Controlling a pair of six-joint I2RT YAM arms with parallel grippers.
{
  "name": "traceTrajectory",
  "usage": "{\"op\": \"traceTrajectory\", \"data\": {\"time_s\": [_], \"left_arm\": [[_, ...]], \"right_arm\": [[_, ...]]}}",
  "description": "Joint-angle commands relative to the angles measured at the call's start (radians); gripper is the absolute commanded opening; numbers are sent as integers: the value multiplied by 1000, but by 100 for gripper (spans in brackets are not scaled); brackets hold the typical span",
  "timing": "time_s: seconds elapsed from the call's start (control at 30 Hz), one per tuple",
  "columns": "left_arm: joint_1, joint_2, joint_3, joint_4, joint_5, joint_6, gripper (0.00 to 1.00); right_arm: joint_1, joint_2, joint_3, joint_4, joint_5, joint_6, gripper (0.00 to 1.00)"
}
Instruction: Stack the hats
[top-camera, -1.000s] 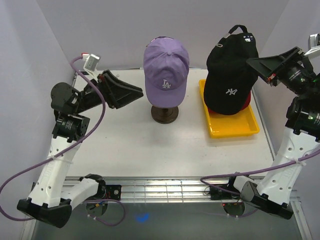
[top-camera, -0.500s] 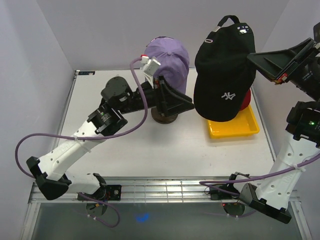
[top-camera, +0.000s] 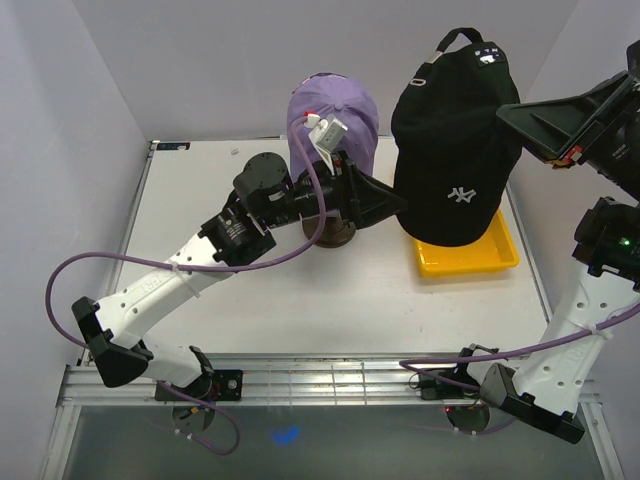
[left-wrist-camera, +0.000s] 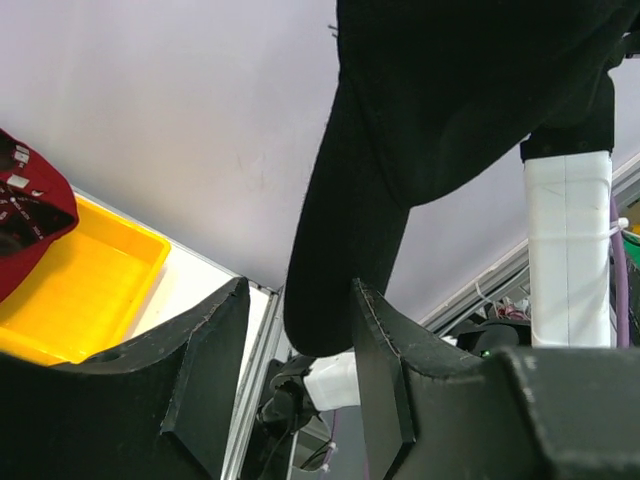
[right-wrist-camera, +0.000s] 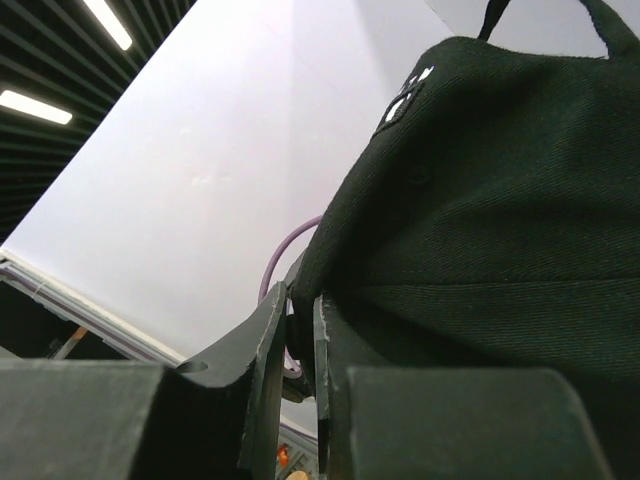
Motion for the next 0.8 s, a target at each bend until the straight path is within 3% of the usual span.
{"op": "traceTrajectory", "data": {"time_s": [0.0, 0.4, 0.53, 0.67, 0.7, 0.77], "left_arm": [[-4, -37, 13, 40, -33, 26, 56], [-4, 20, 26, 146, 122, -44, 56], [-4, 25, 26, 169, 148, -67, 55], [-4, 29, 35, 185, 171, -95, 39], [-4, 31, 40, 189, 174, -99, 23], [-4, 29, 48, 197, 176, -111, 7]], "right_arm": [[4, -10, 9, 99, 5, 51, 8], [3, -2, -34, 147, 23, 87, 8], [3, 7, -60, 248, 37, 158, 8], [4, 10, -61, 245, 40, 152, 8], [3, 10, -66, 239, 39, 146, 8], [3, 4, -89, 211, 40, 117, 11]]}}
